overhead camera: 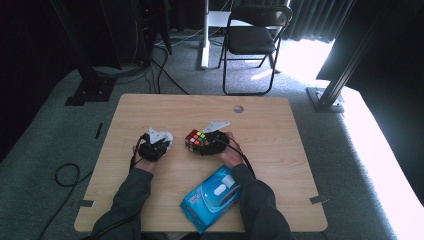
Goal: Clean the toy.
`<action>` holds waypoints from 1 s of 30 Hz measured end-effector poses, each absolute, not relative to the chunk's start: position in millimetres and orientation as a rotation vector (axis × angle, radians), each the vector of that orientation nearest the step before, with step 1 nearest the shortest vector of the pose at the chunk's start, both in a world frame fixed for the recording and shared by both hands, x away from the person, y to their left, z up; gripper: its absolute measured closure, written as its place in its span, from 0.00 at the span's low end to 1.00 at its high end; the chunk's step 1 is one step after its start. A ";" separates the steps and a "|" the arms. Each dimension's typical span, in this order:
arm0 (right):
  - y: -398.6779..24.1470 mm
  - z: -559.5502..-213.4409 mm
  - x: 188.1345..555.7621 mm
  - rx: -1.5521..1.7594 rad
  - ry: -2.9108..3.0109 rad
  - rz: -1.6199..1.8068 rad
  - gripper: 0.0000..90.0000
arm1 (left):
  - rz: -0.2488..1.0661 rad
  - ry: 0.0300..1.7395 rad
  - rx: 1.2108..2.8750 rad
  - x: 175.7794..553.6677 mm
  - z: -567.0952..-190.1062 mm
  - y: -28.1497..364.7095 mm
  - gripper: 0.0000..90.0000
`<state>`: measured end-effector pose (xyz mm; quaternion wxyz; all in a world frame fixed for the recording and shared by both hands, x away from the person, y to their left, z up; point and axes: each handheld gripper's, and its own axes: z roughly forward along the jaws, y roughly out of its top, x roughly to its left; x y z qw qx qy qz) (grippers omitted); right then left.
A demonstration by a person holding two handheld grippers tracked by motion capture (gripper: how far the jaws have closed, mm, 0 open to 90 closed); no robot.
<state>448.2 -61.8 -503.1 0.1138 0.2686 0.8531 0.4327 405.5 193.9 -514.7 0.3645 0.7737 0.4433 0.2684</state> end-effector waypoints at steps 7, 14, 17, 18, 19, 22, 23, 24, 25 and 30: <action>-60.2 -506.1 448.8 0.788 2.521 1.239 0.38 | 0.688 1.153 2.004 404.9 -519.1 196.1 0.89; -57.7 -509.6 448.4 0.774 2.543 1.202 0.38 | 0.683 1.167 2.001 403.8 -521.9 197.5 0.88; -57.8 -510.4 448.7 0.785 2.546 1.196 0.38 | 0.684 1.169 2.001 403.7 -522.8 198.5 0.88; -57.7 -510.8 448.8 0.781 2.547 1.193 0.38 | 0.684 1.170 2.005 403.7 -523.0 199.0 0.88; -57.4 -511.2 448.8 0.775 2.547 1.190 0.38 | 0.683 1.172 2.005 403.8 -523.3 199.2 0.88; -57.2 -511.5 448.7 0.774 2.553 1.187 0.38 | 0.680 1.177 2.006 403.8 -524.3 199.6 0.87; -56.9 -511.9 448.6 0.775 2.555 1.183 0.38 | 0.681 1.177 2.010 403.9 -525.6 199.6 0.87; -56.6 -512.2 448.4 0.773 2.556 1.174 0.38 | 0.681 1.177 2.010 403.9 -525.6 199.6 0.87; -56.3 -512.6 448.3 0.771 2.560 1.166 0.38 | 0.680 1.177 2.010 403.6 -527.0 199.0 0.86; -56.3 -514.2 448.5 0.768 2.578 1.151 0.38 | 0.680 1.173 2.013 403.5 -527.7 197.8 0.86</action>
